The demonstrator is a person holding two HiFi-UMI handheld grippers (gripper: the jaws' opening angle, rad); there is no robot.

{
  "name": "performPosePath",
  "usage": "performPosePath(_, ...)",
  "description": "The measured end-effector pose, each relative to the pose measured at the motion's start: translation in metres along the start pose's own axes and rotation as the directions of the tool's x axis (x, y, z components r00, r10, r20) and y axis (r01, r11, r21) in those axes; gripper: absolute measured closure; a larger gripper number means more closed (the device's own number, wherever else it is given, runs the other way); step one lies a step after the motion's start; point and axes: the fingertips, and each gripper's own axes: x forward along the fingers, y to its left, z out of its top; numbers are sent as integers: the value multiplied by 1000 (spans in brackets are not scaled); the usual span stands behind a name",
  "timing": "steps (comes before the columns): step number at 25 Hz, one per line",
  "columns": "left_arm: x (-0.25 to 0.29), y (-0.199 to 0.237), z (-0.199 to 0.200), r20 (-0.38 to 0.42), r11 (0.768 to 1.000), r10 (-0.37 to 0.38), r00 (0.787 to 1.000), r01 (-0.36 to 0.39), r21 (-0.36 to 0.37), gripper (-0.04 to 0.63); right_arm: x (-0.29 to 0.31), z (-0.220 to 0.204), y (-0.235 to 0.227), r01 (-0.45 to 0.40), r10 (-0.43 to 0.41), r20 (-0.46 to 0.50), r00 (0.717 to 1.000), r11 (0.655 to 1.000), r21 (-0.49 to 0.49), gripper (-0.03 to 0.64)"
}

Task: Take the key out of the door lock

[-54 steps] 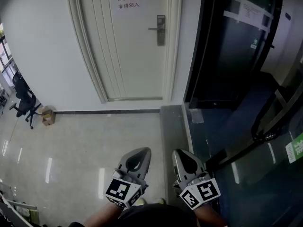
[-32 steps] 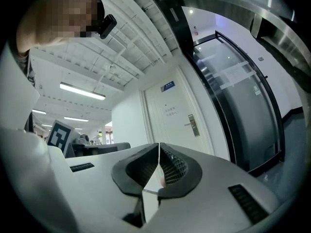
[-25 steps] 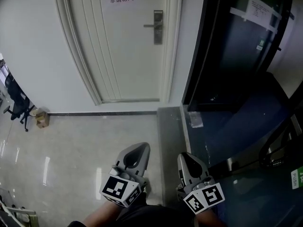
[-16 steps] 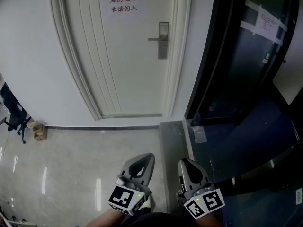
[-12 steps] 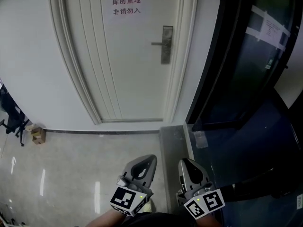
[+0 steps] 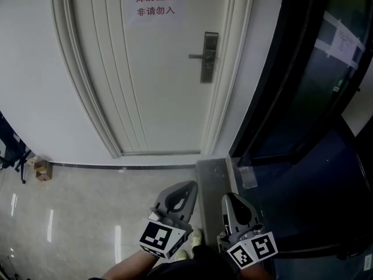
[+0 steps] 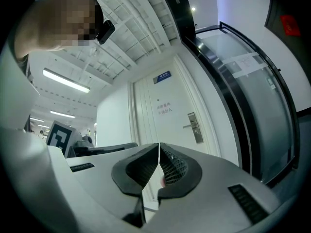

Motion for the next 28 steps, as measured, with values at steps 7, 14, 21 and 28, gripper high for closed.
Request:
performPosePath(7, 61, 33, -2, 5, 1000, 17, 1000, -17, 14, 591, 51, -4, -46, -12, 12, 7, 1000, 1000, 18, 600)
performPosePath(14, 146, 65, 6, 2, 998, 41, 999, -41, 46, 591, 118, 13, -107, -44, 44, 23, 999, 999, 24, 600)
performPosePath(21, 239, 93, 14, 7, 995, 74, 997, -75, 59, 591, 175, 34, -169, -76, 75, 43, 996, 997, 34, 600)
performPosePath(28, 311, 136, 19, 30, 986, 156, 987, -157, 52, 591, 218, 35, -212, -74, 72, 27, 997, 995, 60, 600)
